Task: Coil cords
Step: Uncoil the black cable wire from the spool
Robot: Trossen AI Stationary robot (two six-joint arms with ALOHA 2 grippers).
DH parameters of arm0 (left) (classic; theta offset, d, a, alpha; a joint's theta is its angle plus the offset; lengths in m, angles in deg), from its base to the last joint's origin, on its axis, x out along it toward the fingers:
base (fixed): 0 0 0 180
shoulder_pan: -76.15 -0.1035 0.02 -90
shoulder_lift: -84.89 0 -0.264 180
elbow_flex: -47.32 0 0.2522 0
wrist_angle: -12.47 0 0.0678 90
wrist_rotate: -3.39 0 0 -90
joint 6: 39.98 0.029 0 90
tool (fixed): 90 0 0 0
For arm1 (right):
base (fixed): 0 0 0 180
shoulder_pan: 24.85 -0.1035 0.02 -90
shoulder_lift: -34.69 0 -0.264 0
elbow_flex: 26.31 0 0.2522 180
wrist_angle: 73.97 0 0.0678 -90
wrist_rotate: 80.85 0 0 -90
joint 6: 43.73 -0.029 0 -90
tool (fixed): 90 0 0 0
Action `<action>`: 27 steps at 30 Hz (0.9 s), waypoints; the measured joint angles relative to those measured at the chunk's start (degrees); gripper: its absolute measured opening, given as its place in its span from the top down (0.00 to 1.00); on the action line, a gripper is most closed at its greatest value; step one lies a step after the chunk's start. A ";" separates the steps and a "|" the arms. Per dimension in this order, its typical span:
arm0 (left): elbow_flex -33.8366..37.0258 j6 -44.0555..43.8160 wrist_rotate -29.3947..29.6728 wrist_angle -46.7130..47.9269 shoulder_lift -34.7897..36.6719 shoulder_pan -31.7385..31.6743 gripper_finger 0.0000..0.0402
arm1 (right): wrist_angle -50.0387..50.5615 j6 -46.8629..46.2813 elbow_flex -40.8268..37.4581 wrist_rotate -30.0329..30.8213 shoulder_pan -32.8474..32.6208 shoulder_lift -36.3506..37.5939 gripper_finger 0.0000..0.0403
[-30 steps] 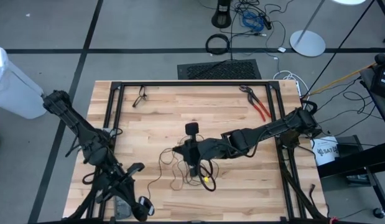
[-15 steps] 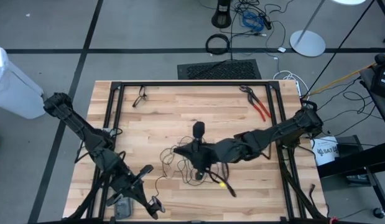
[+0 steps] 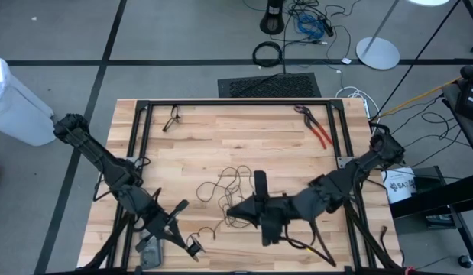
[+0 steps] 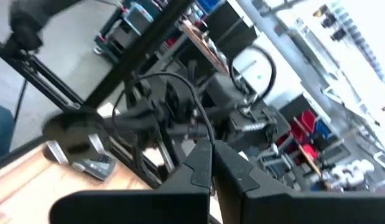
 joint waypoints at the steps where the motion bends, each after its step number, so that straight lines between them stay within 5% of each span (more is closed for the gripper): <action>1: 0.00 0.00 0.44 1.14 0.11 -0.02 1.00 | -0.48 0.24 0.01 0.00 -0.58 0.02 1.00; 18: 0.00 2.02 6.58 8.41 6.33 0.00 1.00 | -5.47 4.56 -0.01 12.69 -9.94 0.07 1.00; 27: 0.00 6.62 6.59 6.67 13.62 3.14 1.00 | 2.92 -5.61 -0.06 14.77 -8.48 0.04 0.99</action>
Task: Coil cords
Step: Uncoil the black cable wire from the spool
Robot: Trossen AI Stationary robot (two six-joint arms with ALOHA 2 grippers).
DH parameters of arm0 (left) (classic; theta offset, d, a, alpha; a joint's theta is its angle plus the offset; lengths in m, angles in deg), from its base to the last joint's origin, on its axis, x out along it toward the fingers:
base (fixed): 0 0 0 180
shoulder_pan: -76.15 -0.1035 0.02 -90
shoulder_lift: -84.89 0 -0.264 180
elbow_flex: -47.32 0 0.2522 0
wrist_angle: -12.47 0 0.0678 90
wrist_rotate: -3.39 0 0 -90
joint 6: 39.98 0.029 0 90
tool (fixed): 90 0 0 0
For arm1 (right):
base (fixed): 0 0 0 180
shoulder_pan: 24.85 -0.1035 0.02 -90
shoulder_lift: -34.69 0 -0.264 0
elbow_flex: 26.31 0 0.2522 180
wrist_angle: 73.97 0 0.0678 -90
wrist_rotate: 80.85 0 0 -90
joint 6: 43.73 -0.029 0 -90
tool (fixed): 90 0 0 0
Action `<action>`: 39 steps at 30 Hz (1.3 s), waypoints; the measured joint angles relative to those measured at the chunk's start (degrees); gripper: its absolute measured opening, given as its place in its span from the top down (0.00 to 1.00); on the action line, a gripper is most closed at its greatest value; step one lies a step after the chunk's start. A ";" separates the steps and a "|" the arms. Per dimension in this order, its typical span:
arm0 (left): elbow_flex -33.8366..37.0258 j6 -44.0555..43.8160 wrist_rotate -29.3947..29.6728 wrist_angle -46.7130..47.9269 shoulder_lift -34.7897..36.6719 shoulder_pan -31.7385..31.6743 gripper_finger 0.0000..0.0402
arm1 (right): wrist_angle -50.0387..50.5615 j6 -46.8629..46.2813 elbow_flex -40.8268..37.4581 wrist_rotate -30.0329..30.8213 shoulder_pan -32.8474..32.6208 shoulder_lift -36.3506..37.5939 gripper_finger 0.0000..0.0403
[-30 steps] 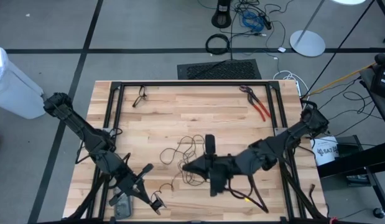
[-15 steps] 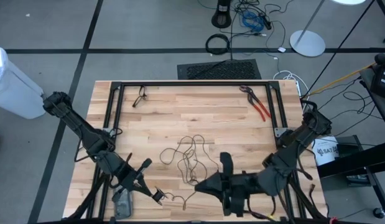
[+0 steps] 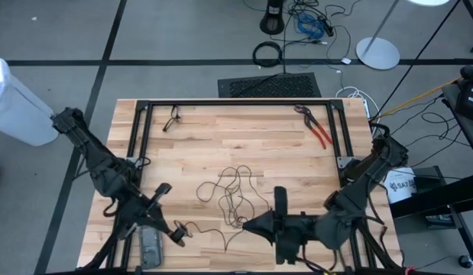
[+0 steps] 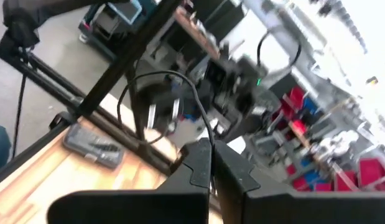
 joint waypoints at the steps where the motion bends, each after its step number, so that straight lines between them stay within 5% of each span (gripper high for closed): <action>1: 0.00 0.00 0.62 0.05 0.20 0.21 1.00 | 1.12 -1.68 -0.02 -0.01 0.51 0.00 0.98; 4: 0.00 0.07 5.61 -0.83 0.47 0.44 1.00 | 3.64 -5.94 -0.02 -0.06 2.35 0.00 0.95; 12: 0.00 -0.54 34.02 -5.52 0.52 0.30 1.00 | 13.19 -14.59 -0.02 -0.04 7.44 0.00 0.88; 25: 0.00 -3.63 43.56 -13.26 0.47 0.20 1.00 | 23.57 -23.25 -0.02 -0.07 12.97 0.00 0.87; 39: 0.00 -5.11 43.65 -12.66 0.47 0.23 1.00 | 23.34 -18.61 -0.02 -0.08 13.14 0.00 0.87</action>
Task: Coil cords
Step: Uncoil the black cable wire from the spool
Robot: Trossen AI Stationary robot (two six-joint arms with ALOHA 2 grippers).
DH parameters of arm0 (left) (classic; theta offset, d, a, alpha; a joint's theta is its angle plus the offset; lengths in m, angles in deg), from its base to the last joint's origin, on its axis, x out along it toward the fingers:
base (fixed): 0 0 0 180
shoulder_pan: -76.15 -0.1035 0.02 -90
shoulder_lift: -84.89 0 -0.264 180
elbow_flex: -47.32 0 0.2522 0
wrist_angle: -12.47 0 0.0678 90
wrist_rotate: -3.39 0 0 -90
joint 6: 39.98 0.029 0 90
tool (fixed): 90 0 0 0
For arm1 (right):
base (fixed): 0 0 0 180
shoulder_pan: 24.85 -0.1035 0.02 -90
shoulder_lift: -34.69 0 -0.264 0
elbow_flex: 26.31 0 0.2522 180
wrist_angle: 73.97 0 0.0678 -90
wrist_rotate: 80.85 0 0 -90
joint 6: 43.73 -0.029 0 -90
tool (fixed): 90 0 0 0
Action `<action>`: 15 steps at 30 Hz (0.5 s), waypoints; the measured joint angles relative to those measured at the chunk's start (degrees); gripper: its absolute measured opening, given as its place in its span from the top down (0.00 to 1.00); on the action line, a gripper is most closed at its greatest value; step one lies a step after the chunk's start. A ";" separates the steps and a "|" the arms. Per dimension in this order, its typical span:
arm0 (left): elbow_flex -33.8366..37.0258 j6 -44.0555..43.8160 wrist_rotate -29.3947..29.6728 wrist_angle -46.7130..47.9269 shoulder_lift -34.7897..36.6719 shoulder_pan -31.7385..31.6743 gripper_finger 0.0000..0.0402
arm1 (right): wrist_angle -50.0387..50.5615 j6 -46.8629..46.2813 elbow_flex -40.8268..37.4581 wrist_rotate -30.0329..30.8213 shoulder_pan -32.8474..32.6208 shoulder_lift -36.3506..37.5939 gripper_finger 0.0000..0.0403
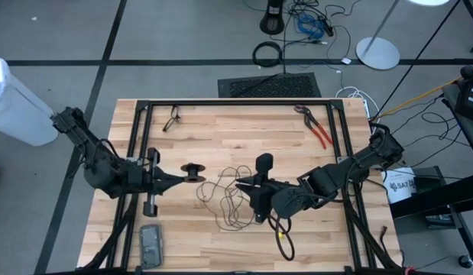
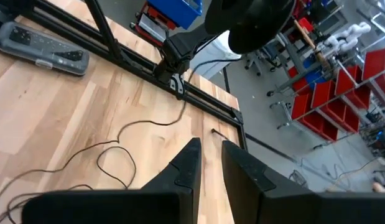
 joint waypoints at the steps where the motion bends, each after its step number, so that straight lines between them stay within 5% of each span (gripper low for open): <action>1: 0.00 0.02 0.00 0.72 0.00 0.00 1.00 | 0.00 0.61 0.00 0.00 0.00 0.00 0.87; 15: 0.00 4.88 -2.36 19.58 -0.33 0.07 1.00 | -5.30 13.78 0.07 0.00 0.24 -0.02 0.87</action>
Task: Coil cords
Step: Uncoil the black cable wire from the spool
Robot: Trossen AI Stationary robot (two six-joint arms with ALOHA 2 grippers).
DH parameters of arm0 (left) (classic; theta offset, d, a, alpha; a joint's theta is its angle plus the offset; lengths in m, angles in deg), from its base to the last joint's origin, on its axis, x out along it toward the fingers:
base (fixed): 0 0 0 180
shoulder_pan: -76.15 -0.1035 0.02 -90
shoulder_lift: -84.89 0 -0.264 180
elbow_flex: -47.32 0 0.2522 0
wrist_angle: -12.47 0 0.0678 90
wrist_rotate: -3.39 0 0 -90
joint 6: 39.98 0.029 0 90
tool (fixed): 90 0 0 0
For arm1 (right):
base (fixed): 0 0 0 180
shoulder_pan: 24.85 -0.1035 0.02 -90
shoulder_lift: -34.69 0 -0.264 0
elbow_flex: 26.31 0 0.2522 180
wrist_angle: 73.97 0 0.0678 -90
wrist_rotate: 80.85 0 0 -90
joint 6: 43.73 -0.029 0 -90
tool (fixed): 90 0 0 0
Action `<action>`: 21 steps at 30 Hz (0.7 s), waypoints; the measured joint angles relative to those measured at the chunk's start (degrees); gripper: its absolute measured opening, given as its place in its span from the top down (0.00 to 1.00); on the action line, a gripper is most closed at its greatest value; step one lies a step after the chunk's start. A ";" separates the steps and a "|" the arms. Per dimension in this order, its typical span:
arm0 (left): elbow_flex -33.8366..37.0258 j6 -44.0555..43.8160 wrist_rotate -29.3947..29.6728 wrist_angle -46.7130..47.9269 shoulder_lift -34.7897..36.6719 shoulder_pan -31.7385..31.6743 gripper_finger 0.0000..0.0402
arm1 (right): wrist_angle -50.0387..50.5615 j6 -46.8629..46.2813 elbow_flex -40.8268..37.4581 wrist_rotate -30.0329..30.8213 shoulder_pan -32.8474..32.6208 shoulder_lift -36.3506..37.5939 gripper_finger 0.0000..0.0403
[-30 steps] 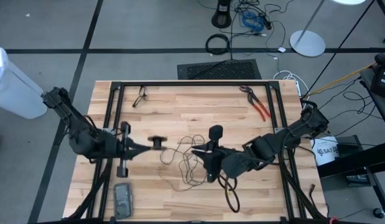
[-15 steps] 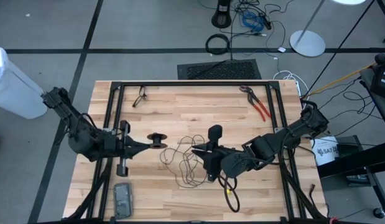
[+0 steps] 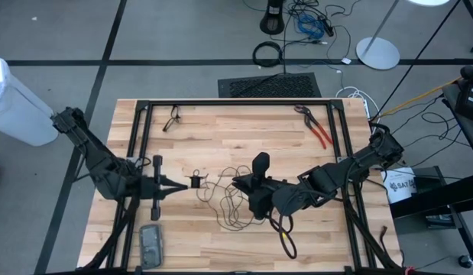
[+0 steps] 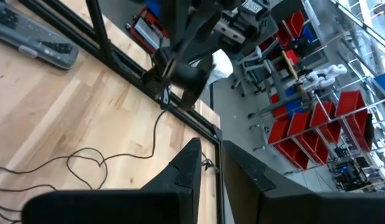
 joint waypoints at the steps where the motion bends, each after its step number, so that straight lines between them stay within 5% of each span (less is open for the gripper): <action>1: 0.00 0.52 0.00 0.78 0.00 0.00 1.00 | -0.28 0.00 0.01 -0.07 0.00 0.00 0.87; 21: 0.00 12.42 0.13 1.27 -5.62 0.00 1.00 | -0.16 -3.92 0.02 -0.48 0.02 0.00 0.87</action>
